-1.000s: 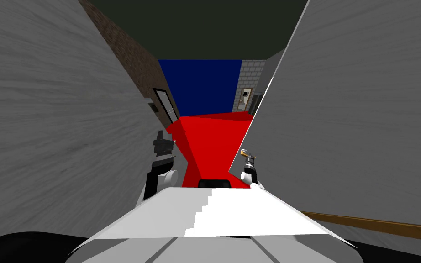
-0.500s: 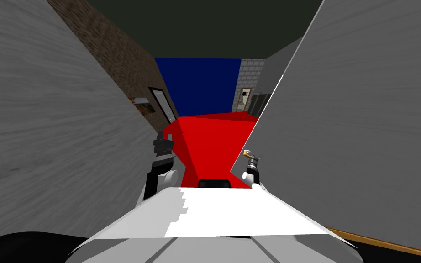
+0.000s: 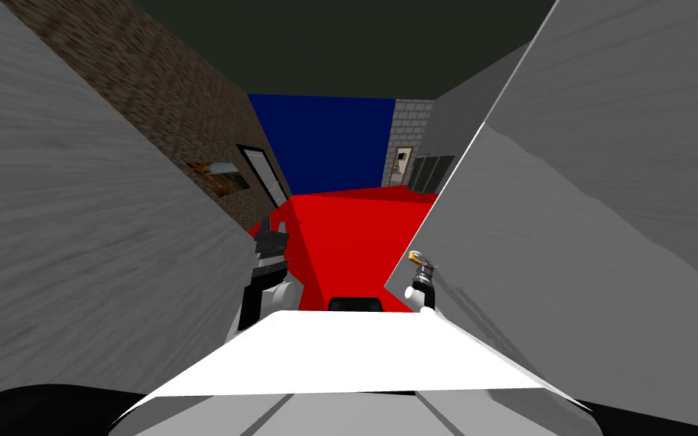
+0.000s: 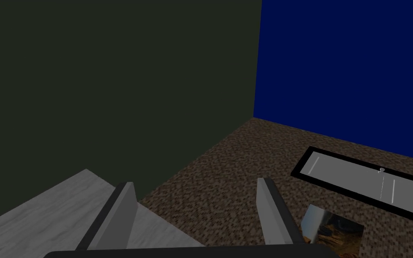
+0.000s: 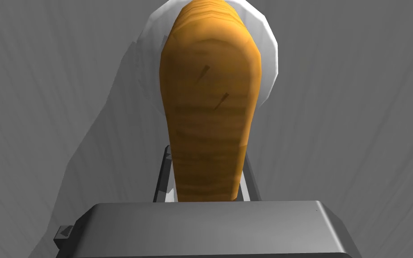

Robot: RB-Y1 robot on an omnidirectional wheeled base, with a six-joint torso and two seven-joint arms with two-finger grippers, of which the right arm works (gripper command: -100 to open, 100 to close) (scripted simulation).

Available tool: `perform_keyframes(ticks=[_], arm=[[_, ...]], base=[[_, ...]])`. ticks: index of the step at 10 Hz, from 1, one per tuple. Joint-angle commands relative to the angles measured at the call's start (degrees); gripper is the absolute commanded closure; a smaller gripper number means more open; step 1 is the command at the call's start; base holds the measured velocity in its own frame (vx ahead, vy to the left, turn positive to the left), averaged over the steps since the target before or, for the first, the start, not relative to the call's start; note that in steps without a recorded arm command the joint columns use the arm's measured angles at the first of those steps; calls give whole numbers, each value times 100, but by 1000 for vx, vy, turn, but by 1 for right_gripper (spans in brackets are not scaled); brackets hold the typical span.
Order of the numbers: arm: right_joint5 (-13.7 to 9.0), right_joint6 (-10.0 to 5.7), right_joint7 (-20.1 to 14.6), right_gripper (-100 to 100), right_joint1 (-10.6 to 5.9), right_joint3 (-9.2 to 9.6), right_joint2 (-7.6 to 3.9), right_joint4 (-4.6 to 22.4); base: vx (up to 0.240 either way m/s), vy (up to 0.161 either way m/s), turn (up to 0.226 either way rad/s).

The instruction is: Push the door open

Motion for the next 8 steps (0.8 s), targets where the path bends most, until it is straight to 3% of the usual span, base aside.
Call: perform_keyframes(ticks=[1,8], arm=[[-74,-23,42,100,-10,-116,-50,-14],[-307,-56,182,100,25,-453,-90,0]], base=[[167,-50,-31],[186,-3,-47]])
